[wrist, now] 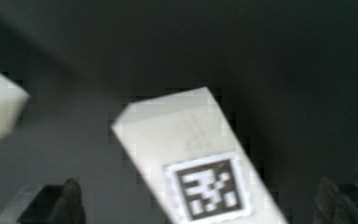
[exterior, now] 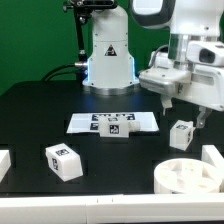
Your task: Assemble stool
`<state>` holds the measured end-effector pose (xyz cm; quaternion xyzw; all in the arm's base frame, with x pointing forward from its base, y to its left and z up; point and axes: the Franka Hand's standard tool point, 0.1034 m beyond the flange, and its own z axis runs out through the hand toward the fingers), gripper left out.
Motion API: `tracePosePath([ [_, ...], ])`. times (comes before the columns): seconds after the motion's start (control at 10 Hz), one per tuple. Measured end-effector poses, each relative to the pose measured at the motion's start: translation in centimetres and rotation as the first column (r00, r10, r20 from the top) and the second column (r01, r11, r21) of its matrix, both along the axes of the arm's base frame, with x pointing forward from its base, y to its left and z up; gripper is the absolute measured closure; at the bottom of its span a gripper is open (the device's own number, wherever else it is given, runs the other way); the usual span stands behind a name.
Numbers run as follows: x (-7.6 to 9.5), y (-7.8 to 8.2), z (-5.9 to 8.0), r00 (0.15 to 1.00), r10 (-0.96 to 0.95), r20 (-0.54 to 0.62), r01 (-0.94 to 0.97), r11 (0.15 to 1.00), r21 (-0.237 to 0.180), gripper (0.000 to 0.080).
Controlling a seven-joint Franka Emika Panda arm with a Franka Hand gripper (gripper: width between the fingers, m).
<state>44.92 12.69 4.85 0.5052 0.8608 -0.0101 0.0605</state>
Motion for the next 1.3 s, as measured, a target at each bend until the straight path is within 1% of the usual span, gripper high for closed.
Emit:
tracePosePath([
  [0.1,0.2,0.1,-0.3,0.995,-0.098,0.005,0.098,0.995,0.012,0.015],
  [0.3,0.13,0.09,-0.41,0.969,-0.245,0.01,0.245,0.969,0.027,0.015],
  [0.5,0.21,0.02,-0.34,0.914,-0.405,0.012,0.404,0.914,0.047,0.015],
  [0.6,0.73,-0.19,0.15,0.814,-0.581,0.009,0.579,0.812,0.073,0.015],
  [0.7,0.77,-0.01,0.22,0.679,-0.734,-0.002,0.731,0.675,0.097,0.015],
  [0.8,0.62,0.28,0.16,0.55,-0.835,-0.015,0.831,0.546,0.105,0.015],
  [0.9,0.76,0.07,0.21,0.488,-0.872,-0.026,0.87,0.483,0.1,0.015],
  [1.0,0.68,0.14,0.15,0.47,-0.882,-0.029,0.879,0.466,0.101,0.015],
  [1.2,0.64,0.23,0.13,0.376,-0.926,-0.037,0.923,0.371,0.106,0.015],
  [1.3,0.68,0.22,0.14,0.299,-0.953,-0.046,0.95,0.293,0.109,0.015],
])
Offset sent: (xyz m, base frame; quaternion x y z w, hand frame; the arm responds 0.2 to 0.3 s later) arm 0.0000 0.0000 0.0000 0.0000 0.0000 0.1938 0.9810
